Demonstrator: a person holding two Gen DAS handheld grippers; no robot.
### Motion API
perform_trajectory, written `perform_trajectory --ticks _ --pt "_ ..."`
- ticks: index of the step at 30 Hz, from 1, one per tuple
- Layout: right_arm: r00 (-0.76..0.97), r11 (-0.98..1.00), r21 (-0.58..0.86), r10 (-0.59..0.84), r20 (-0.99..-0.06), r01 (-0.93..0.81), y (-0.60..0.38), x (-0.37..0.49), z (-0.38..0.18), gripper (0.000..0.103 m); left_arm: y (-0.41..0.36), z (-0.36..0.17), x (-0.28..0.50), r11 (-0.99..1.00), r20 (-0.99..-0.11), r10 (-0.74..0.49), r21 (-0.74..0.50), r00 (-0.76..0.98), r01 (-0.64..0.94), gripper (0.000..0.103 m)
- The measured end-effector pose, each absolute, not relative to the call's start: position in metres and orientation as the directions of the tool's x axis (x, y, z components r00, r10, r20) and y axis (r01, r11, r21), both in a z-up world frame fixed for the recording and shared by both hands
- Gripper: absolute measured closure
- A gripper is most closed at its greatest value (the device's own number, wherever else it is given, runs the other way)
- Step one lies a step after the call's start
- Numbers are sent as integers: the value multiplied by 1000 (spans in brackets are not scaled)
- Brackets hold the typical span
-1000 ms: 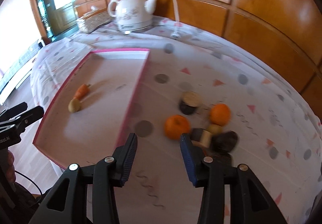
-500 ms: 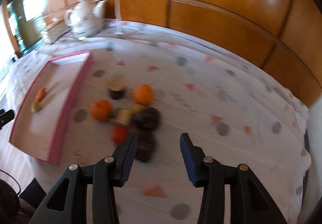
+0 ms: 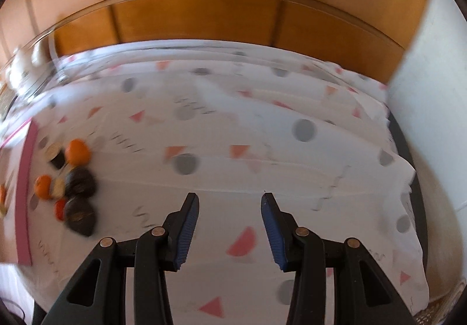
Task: Organize fruits
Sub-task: 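Move the left tool back to the produce cluster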
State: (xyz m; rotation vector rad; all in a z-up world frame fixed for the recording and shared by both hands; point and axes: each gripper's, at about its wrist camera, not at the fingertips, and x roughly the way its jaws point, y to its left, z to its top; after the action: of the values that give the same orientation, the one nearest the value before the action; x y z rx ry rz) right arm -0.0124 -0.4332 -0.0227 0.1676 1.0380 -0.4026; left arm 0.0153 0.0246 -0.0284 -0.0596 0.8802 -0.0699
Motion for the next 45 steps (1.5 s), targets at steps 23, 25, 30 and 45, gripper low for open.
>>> perform_trajectory --ticks 23,25,30,45 --pt "396 640 116 -314 -863 760 -547 -57 -30 58 -61 -9 34 939 -730 -224 15 646 344 0" --pt "390 602 136 -315 -865 787 -555 -64 -30 58 -71 -10 39 926 -738 -248 9 628 378 0" --pt "398 506 207 -306 -865 838 -575 -83 -30 58 -96 -13 60 895 -770 -288 -5 570 445 0" --pt "414 419 267 -315 -854 868 -590 -99 -27 57 -162 -43 126 853 -874 -281 -38 397 521 30"
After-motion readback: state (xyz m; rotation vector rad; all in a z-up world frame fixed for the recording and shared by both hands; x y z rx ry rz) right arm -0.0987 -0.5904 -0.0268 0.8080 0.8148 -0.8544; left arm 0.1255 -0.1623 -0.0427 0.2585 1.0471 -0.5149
